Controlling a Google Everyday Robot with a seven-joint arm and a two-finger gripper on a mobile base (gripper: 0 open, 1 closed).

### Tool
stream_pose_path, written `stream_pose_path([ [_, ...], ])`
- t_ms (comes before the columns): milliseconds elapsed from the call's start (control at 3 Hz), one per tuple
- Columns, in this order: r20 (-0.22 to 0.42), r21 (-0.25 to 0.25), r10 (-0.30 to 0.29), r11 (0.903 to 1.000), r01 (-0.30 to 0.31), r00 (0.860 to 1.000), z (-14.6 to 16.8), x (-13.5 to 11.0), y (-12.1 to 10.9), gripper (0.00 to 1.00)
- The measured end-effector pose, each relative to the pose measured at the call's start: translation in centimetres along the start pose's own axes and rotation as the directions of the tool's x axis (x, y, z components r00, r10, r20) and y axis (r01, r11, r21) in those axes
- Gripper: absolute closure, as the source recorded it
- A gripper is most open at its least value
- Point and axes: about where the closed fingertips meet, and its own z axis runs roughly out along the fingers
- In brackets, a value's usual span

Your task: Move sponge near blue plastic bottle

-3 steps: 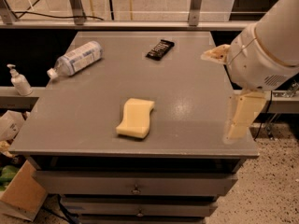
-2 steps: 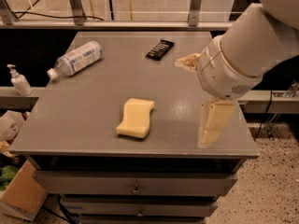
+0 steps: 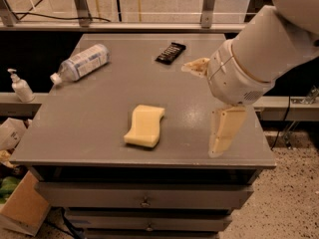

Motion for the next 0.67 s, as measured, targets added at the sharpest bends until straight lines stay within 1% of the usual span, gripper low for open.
stream_pose_path([
  [333,0.021,-0.021,-0.113,0.9934,0.113,0.993,2.4,-1.5,-0.9,0.0],
  [667,0.016,-0.044,-0.203,0.9781,0.204,0.979,4.9,-2.5,-2.1,0.0],
])
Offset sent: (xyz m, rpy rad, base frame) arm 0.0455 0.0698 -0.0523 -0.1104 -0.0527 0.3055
